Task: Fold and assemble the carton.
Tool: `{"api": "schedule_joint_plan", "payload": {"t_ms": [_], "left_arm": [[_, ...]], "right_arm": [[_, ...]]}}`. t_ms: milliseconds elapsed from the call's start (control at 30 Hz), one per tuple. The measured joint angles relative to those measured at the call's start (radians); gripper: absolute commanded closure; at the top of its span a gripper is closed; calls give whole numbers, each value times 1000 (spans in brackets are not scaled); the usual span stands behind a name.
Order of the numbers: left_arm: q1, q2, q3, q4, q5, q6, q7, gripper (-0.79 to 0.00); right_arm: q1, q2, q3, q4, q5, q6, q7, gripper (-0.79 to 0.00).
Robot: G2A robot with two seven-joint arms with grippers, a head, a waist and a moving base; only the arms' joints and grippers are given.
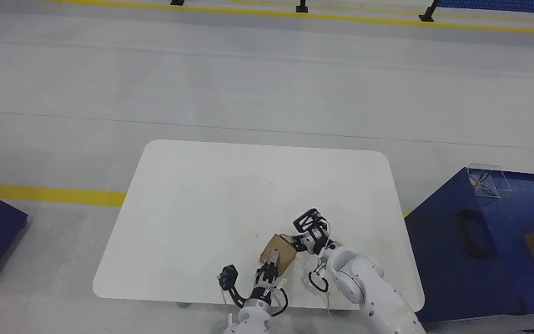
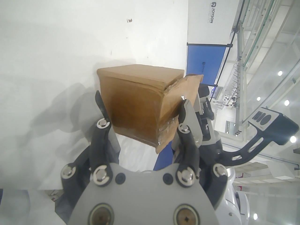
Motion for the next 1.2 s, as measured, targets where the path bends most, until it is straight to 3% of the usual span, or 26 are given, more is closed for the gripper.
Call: {"api": "schedule_joint_plan", "payload": {"t_ms": [967,1067,1200], "left_arm": [[0,-12,-4,-2,15,-1,9,-579],[5,-12,-5,-6,17,-10,10,-625],[8,-14,-7,-9,19,-9,13,-625]], "right_arm": [[-50,8,70,-60,47,-39,-62,-785],[-43,7,67,-49,51,-38,-53,-785],[-36,5,60,-39,48,-38,-44,-785]]}}
